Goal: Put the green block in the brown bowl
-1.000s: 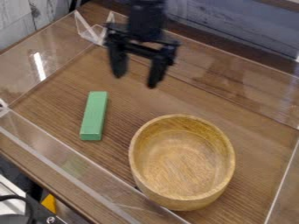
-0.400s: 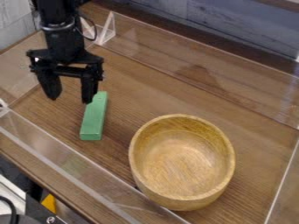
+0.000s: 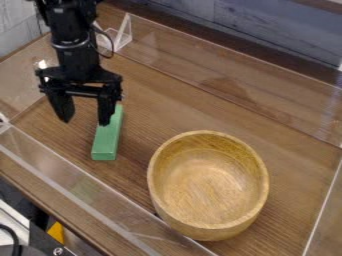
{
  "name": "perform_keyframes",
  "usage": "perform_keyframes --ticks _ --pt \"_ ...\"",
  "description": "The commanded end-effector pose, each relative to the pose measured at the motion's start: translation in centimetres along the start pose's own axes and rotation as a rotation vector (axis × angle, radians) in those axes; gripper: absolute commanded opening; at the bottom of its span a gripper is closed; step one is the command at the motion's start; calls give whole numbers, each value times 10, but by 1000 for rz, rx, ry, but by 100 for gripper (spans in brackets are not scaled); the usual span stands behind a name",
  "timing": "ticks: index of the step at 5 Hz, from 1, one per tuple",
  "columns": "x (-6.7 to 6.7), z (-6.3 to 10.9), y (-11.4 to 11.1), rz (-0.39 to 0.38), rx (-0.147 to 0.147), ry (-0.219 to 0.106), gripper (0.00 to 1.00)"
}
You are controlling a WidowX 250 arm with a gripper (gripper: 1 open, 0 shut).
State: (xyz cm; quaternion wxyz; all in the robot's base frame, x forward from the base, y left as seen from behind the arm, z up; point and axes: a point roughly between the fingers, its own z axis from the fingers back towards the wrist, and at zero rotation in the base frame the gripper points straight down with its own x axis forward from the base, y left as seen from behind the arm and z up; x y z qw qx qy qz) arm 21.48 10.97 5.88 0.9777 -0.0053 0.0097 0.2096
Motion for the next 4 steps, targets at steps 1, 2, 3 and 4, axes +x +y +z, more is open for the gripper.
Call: perform_keyframes --ticks 1,2,3,4 --pt "7 0 -5 1 5 -31 100" --pt "10 -4 -9 -1 9 -30 100" --pt "14 -8 -12 -11 12 -33 100" --pt "18 -11 -15 -17 14 -36 100"
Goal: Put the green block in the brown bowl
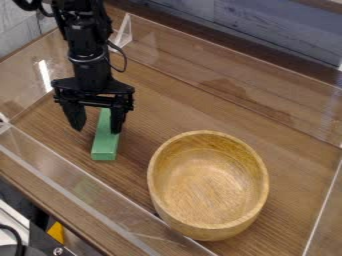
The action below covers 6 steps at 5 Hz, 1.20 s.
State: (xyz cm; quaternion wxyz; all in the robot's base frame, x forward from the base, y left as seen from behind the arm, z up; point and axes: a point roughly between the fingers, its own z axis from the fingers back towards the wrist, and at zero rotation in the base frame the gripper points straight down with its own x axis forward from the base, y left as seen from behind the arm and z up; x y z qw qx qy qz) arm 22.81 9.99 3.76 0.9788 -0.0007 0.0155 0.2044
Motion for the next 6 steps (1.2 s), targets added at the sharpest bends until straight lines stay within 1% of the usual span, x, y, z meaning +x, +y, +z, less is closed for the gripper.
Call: perform_keyframes --ticks 1,3,6 --pt "13 8 -3 -11 6 -47 100" --pt "14 8 -10 -34 4 -48 100" --pt "10 11 -15 -53 -4 -46 100"
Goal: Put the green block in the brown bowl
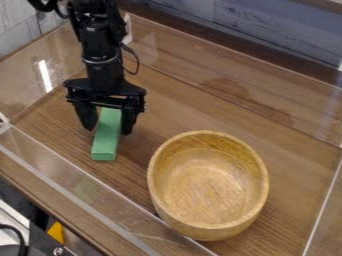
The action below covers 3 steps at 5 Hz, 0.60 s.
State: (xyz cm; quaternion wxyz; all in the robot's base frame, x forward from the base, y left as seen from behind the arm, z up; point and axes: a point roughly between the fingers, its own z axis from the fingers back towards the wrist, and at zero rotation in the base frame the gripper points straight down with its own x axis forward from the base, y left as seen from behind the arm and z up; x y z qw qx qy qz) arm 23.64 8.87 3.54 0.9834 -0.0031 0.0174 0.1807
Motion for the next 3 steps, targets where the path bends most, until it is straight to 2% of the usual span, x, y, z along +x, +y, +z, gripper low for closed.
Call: perform_keyframes --ticks 1,2,3 --pt "6 15 -1 -10 -3 -50 100" --pt "6 17 -1 -11 -9 -52 100" --pt "6 11 -1 -1 -6 -46 100"
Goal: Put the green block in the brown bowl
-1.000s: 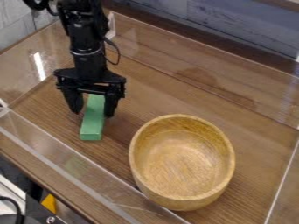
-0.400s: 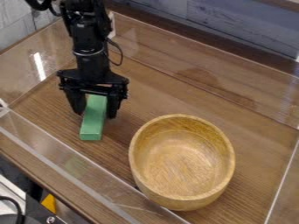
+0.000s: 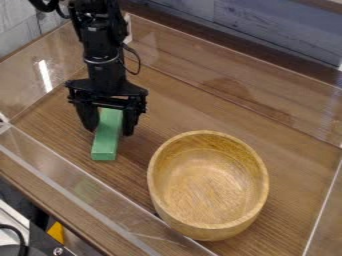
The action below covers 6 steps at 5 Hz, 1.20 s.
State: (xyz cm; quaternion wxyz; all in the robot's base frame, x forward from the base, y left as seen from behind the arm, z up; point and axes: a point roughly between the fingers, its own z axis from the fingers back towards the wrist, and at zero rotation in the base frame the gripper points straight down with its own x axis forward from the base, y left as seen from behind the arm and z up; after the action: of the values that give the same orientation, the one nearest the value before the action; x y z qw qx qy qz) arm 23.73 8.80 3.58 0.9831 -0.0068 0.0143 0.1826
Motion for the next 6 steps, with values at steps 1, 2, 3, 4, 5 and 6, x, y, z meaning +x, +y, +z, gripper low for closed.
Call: perform_keyframes --ticks 1,2,3,4,5,6 --pt "5 5 1 5 5 -36 100" --pt "5 0 2 14 8 -30 100" --pt "4 -3 2 22 7 -25 0" --pt "2 6 0 26 -4 -22 0" --pt "-1 18 -2 29 -19 -21 0" --pt "-4 34 -7 30 -39 -22 0"
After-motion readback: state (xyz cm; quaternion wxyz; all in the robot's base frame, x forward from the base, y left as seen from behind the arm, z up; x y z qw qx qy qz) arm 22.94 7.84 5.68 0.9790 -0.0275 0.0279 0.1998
